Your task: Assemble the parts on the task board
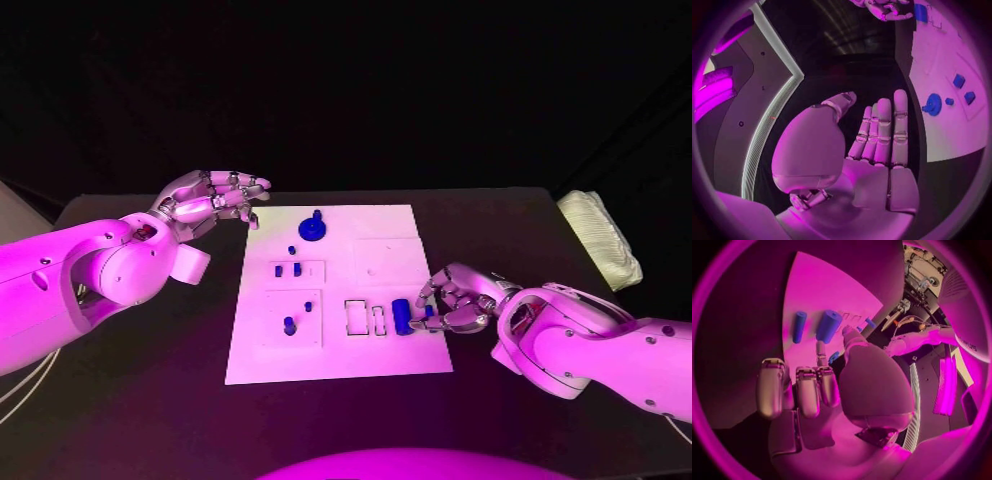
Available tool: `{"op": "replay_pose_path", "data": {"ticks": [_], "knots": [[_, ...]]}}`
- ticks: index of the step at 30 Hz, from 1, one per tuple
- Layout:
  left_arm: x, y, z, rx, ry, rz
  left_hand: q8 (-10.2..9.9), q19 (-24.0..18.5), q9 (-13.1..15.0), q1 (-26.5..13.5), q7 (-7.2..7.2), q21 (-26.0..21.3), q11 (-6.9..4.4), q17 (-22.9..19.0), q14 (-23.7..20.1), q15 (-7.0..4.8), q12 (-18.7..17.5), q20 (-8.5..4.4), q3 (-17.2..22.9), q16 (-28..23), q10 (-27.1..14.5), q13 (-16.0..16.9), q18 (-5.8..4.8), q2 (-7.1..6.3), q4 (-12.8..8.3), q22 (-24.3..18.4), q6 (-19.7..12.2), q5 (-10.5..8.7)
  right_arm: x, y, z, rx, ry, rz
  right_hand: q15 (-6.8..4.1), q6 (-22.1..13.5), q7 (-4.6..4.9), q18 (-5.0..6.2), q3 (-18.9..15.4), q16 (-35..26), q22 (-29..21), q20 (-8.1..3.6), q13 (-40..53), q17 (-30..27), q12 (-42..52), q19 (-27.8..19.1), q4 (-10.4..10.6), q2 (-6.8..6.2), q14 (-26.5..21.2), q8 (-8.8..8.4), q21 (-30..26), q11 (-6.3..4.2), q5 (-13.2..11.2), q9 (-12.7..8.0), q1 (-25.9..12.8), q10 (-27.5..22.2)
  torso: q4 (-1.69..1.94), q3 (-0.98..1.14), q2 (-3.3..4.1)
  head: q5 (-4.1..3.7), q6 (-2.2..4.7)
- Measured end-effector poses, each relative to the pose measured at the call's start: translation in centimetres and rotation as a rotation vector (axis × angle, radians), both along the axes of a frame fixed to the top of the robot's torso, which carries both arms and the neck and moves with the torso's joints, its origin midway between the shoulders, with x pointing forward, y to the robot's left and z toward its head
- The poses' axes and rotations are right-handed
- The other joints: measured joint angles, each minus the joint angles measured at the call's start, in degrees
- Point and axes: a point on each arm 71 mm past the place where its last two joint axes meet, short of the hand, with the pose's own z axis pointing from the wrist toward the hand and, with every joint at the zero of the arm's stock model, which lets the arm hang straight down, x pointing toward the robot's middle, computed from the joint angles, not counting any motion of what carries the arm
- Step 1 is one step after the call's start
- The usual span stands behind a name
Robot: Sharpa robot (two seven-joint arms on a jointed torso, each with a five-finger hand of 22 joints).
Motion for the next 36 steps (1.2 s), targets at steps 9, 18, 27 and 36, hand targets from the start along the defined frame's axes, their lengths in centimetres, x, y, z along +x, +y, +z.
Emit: {"op": "replay_pose_path", "data": {"ticks": [9,18,27,36], "knots": [[-0.1,-0.1,0.0,-0.002,0.001,-0.005,0.0,0.02,0.0,0.0,0.0,-0.08,0.0,0.0,0.0,0.0,0.0,0.03,0.0,0.0,0.0,0.0,0.0,0.0,0.0,-0.04,0.0,0.0,0.3,1.0,-1.0,-0.038,-0.021,-0.015,0.0,0.0,0.0,0.0,-0.96,0.0,-0.01,0.0,-0.01,-0.01,-0.22,0.0,0.15,1.12,0.0,0.01,0.0,0.0,0.22,-0.13,-1.12,0.0,0.07,0.01,0.1,0.07,-0.32],[-0.1,-0.2,0.0,-0.004,0.002,-0.011,0.0,0.41,0.0,0.0,0.0,-0.29,-0.21,-0.01,0.0,0.0,0.0,0.0,0.0,0.0,-0.2,0.01,0.0,0.0,0.0,-0.21,0.0,0.0,0.3,1.7,-1.9,-0.063,-0.016,-0.017,0.0,0.23,-0.24,0.01,-5.18,0.19,-0.02,0.0,-0.01,-0.01,-0.46,-0.01,0.19,2.72,0.0,1.26,0.0,0.0,3.66,-0.19,-6.03,-0.01,0.07,-0.03,0.11,0.25,-0.7],[-0.2,-0.2,0.0,-0.004,0.005,-0.013,0.24,0.41,0.01,0.48,0.0,-0.29,-0.21,-0.02,0.0,0.0,0.0,0.0,0.16,0.21,-0.2,0.01,0.0,0.48,0.16,-0.34,0.0,0.0,0.5,2.2,-2.2,-0.091,-0.02,-0.021,-0.42,1.02,-0.63,0.01,-7.2,0.18,-0.02,0.0,-0.01,-0.02,-0.64,-0.01,-0.1,3.88,0.01,2.83,0.38,-0.42,4.8,-0.04,-3.35,0.0,0.11,-0.13,0.11,0.21,-1.22],[-0.2,-0.2,0.0,-0.003,0.006,-0.013,0.22,0.42,0.01,0.48,0.0,-0.33,-0.2,-0.02,0.0,0.0,0.0,-0.02,0.16,0.21,-0.21,0.01,0.0,0.48,0.15,-0.35,0.0,0.0,0.6,2.6,-2.1,-0.105,-0.029,-0.016,-0.62,1.2,-0.8,0.01,-2.49,0.4,-0.03,-0.21,-0.02,-0.02,-0.87,0.2,-0.18,2.92,0.22,3.76,0.66,-0.63,2.43,-0.38,1.82,0.2,0.07,-0.09,0.08,0.34,-1.29]]}}
